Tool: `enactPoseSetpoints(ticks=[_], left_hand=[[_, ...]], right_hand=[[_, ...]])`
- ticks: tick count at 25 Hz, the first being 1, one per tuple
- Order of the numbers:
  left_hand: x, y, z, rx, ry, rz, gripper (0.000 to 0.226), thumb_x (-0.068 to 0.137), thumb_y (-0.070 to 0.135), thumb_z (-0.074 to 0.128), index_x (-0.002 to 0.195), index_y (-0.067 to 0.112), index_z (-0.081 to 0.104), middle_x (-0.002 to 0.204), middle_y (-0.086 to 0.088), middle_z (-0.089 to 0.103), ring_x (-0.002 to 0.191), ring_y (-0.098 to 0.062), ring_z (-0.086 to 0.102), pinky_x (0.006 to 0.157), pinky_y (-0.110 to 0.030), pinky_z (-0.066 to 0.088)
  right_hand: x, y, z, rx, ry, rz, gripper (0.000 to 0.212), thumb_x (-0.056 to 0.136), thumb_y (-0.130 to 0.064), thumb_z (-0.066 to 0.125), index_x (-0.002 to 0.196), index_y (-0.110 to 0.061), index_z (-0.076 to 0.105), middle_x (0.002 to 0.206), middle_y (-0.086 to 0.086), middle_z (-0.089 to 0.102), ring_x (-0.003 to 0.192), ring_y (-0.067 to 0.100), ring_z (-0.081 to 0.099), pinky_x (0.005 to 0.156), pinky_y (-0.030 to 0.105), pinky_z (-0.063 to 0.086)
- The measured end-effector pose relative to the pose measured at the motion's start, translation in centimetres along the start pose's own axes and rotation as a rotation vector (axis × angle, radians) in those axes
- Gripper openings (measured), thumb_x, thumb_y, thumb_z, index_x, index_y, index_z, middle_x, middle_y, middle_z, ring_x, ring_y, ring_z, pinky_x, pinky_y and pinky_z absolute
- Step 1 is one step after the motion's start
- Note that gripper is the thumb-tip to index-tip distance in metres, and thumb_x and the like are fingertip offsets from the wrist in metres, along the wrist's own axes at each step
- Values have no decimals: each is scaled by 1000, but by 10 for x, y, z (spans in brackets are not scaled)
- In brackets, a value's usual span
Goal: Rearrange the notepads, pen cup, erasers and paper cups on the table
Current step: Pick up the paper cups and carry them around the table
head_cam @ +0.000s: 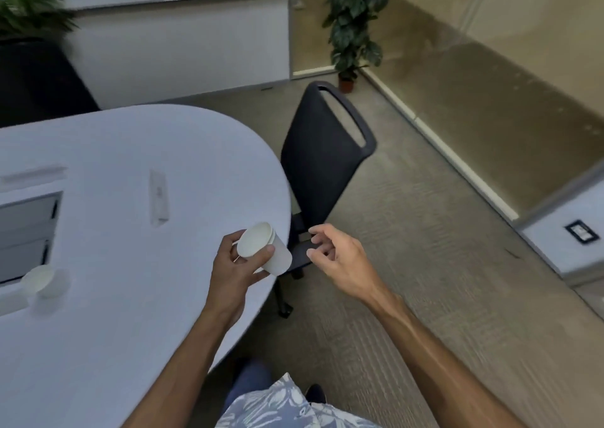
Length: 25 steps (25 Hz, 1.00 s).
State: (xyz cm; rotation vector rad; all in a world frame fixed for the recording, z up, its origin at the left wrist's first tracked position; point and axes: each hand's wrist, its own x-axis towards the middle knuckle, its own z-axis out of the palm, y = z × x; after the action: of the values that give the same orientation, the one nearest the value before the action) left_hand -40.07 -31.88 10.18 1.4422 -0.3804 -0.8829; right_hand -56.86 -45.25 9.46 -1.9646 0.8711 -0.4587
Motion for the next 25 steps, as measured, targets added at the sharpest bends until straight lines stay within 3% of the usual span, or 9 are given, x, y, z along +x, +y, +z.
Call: enactPoseSetpoints(ticks=[5,12,17,20,25], left_hand=[[14,-2,103,49,-224,9,49,83,11,77,126,19,55,118,3,62,106,-12,64,71,-28,60],[70,-5,229,101,-417,19,49,80,16,82,123,21,58,120,2,66,109,-15,67,82,-39,60],[138,-4,325,56,-458,9,62,69,27,86,122,17,58,122,-3,67,114,-23,65,89,-54,57],[180,7,384,29,-449,-1,59,71,24,85,123,18,57,122,-3,66,115,-23,64,88,-50,58],[239,29,460,-9,-395,27,67,62,34,88,120,21,58,121,-1,65,113,-21,64,82,-42,60]], right_hand=[[-24,44,-82,6,180,87,34,89,-21,68,122,-20,61,107,-3,63,82,9,64,79,31,55],[-10,104,-188,30,341,211,35,90,-19,68,124,-17,60,109,-2,63,85,11,64,81,32,55],[53,153,-267,14,341,230,34,92,-22,67,125,-20,59,111,-4,62,90,10,64,79,27,55],[107,172,-316,15,349,242,35,92,-22,68,125,-19,60,111,-3,64,91,9,64,73,16,51],[179,193,-383,26,336,208,36,91,-22,69,126,-19,60,110,-5,64,91,8,65,72,12,51]])
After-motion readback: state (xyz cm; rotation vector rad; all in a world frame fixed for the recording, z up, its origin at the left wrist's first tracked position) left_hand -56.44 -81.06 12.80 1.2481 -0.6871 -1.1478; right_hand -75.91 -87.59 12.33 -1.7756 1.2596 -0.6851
